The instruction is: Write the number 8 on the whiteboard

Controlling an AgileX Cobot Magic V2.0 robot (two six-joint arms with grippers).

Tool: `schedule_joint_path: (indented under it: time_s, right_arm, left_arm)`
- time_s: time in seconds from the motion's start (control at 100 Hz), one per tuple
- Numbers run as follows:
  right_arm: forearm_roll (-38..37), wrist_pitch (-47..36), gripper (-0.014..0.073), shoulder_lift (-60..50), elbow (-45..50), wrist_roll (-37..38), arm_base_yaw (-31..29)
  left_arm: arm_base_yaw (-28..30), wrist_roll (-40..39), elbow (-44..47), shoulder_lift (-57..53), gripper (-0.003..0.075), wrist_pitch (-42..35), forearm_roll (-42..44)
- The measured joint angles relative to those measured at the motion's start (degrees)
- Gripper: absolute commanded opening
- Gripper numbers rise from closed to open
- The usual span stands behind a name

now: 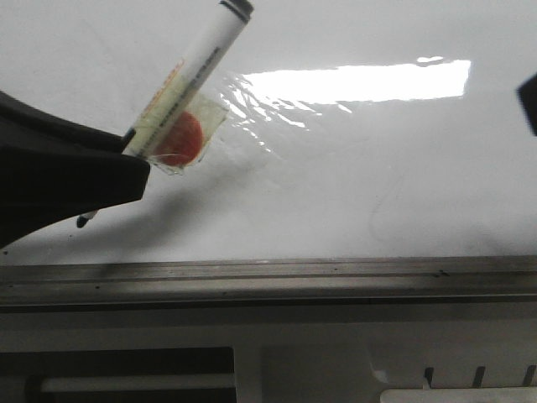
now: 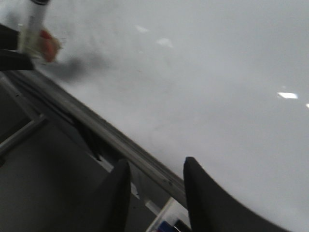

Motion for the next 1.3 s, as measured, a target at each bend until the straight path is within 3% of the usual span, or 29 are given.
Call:
schedule_joint_path:
  time_s: [0.3,0.74,0.87,1.02,1.07,1.24,1.3]
  right_arm:
    - [0.4,-4.4,0.0251,13.7,-9.5,-0.1,11.4]
    - [2.8,-6.8,0.0236,24.8,-16.2,-0.2,12.6]
    - [3.8,-7.0,0.0176,26.6,-17.0,-0.2,12.6]
    - [5.1,-6.7,-0.0004,26.6,-17.4,-0.2,12.6]
    - [5.8,-6.6,-0.0072,26.6,-17.5,-0.2,12.9]
    - [6.0,-6.2,-0.0063,26.8,-17.6,-0.2,13.1]
    - [5.5,-6.0,-0.0063,26.9,-17.6,-0.2,13.1]
  left_arm:
    - [-2.2,-0.1,-2.2,0.0,-0.0020,-0.4,6.3]
    - [-2.3,-0.1,-2.2,0.0,-0.0020,-0.4,8.4]
    - [-2.3,-0.1,-2.2,0.0,-0.0020,-0.4,8.9]
    - [-2.3,0.0,-2.2,0.0,-0.0016,-0.1,9.2]
    - [-2.3,0.3,-2.2,0.1,0.0018,0.2,9.4]
    - [-2.3,0.3,-2.2,0.2,0.0267,-0.1,9.6]
    - [-2.3,0.2,-2.2,0.2,0.0312,-0.3,9.4]
